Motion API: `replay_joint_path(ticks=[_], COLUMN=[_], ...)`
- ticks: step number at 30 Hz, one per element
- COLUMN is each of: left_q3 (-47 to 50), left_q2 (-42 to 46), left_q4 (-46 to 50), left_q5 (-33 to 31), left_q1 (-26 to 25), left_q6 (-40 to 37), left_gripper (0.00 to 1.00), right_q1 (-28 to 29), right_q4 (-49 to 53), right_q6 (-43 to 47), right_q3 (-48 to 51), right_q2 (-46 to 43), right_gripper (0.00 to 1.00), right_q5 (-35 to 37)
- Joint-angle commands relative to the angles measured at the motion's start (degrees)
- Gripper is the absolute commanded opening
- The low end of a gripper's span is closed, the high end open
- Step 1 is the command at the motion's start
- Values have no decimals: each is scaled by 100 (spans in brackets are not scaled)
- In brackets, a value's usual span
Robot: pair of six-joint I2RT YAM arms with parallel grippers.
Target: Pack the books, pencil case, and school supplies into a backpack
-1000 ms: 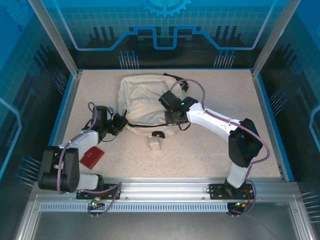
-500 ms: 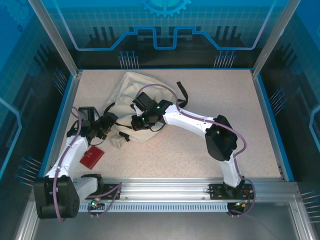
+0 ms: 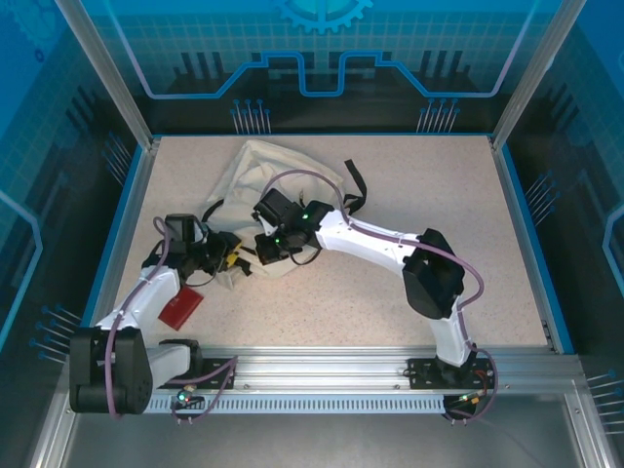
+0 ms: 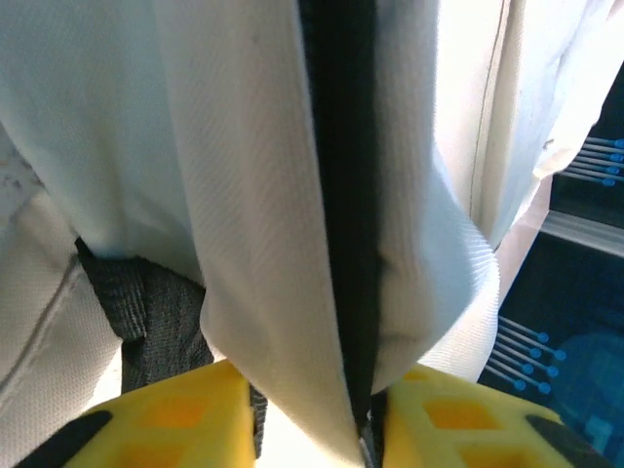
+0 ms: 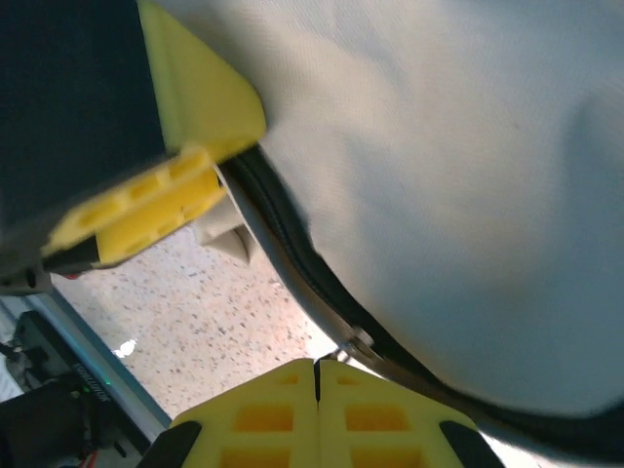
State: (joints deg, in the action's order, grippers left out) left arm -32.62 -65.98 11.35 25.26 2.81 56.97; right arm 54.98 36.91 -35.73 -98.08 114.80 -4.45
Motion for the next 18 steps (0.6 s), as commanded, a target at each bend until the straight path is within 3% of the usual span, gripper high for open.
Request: replay_joint_path(ticks=[1,5,11,18], left_q3=[-9,-16,43,87], left_q2=[-112,-151,-164,-93], left_q4=[-82,96,192,401], left_q5=[-258,-609,-737,-838], left_q1=[-35,-35,-26,42], left_q6=[-114,-329,-517,-703], left_gripper=[19,0,0,0], right_q1=[100,102,-214,-816], right_q4=[526,1428,2504,2346], right_q6=[-129,-437,-897,-600], right_q3=[172,178,54,-294], right_q2=[-437,-518,-291,160], right_gripper=[0,0,0,0], right_q5=[632,1652,2834,3683])
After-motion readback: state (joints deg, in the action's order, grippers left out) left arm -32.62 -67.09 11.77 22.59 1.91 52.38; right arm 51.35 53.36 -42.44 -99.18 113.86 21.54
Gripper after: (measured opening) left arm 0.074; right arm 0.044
